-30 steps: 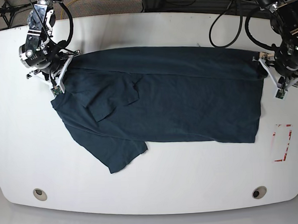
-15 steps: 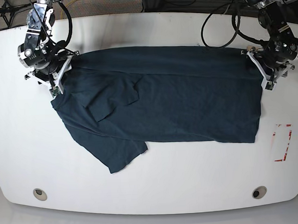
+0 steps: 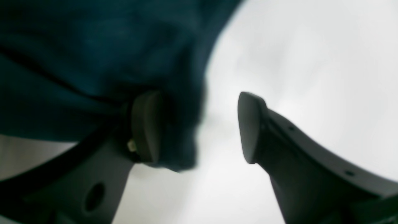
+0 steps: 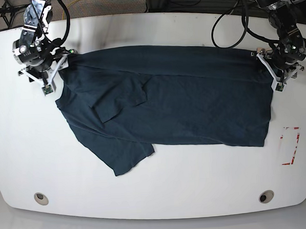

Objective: Fold the T-shirt properly
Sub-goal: 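Open the right gripper and release the shirt edge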

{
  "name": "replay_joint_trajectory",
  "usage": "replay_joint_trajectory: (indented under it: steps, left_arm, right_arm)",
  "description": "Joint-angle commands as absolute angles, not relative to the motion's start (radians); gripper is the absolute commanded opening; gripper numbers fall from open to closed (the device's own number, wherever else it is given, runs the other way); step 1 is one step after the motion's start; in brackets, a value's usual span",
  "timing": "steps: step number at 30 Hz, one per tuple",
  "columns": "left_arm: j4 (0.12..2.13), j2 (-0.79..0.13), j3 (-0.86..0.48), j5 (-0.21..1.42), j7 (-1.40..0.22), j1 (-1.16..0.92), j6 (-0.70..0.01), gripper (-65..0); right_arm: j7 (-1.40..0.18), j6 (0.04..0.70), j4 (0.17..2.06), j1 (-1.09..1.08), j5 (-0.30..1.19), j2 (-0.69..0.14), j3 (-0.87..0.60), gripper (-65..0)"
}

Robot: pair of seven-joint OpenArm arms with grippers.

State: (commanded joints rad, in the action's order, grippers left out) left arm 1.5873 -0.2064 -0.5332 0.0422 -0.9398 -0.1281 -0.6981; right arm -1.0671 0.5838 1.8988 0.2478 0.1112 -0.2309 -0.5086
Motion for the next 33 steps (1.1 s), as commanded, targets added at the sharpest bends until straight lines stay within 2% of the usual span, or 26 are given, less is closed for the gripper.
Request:
replay_joint_trajectory:
  steps: [5,14,20,25,33]
  left_arm:
    - [1.589,-0.202,-0.533,0.042,-0.940,-0.131,-0.698,-23.1]
    - [1.589,-0.200,-0.533,0.044,-0.941,-0.151,-0.698,-23.1]
    - [1.618,-0.200,-0.529,0.042,-0.941,-0.162,-0.698,-23.1]
    - [1.618,-0.200,-0.530,0.042,-0.941,-0.162,-0.698,-23.1]
    - [1.620,-0.205,-0.530,0.042,-0.941,-0.162,-0.698,-23.1]
  right_arm:
    - [-1.069,0.582,1.902,0.248,0.111,-0.272,-0.506,-28.5]
    - [-1.133,0.593,1.969,0.254,0.120,-0.268,-0.503,-28.5]
    - [-1.141,0.595,1.980,0.257,0.120,-0.225,-0.473,-28.5]
    - [-1.196,0.673,1.982,0.265,0.119,-0.168,-0.478,-28.5]
    - [-1.210,0.694,2.005,0.326,0.116,-0.105,-0.478,-28.5]
